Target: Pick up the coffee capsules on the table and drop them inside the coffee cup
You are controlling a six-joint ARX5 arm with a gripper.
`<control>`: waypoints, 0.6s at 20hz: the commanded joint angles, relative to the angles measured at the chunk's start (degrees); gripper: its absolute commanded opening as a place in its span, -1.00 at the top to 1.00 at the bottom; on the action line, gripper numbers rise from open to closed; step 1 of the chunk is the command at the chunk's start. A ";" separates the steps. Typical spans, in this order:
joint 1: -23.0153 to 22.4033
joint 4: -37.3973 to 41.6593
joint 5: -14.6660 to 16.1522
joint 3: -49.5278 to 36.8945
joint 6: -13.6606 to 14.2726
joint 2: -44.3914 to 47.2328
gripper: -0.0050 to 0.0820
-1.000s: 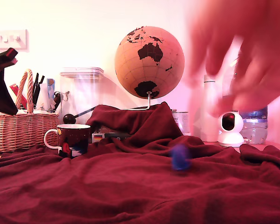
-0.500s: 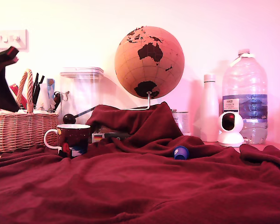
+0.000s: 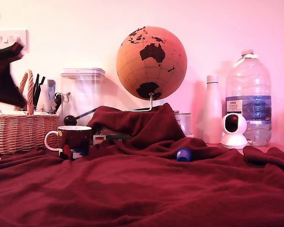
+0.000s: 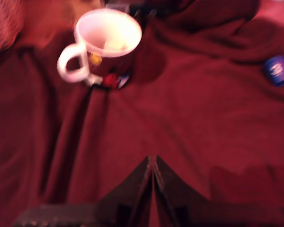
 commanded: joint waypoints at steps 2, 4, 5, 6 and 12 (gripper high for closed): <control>-1.62 1.51 -0.33 -1.05 -0.24 -0.35 0.93; -2.95 3.08 -0.15 -1.05 -1.95 -0.35 0.93; -3.82 3.98 0.07 -1.05 -2.43 -0.35 0.93; -4.98 4.81 0.11 -1.05 -2.62 -0.35 0.93; -13.18 10.78 0.04 -1.05 -4.68 -0.31 0.93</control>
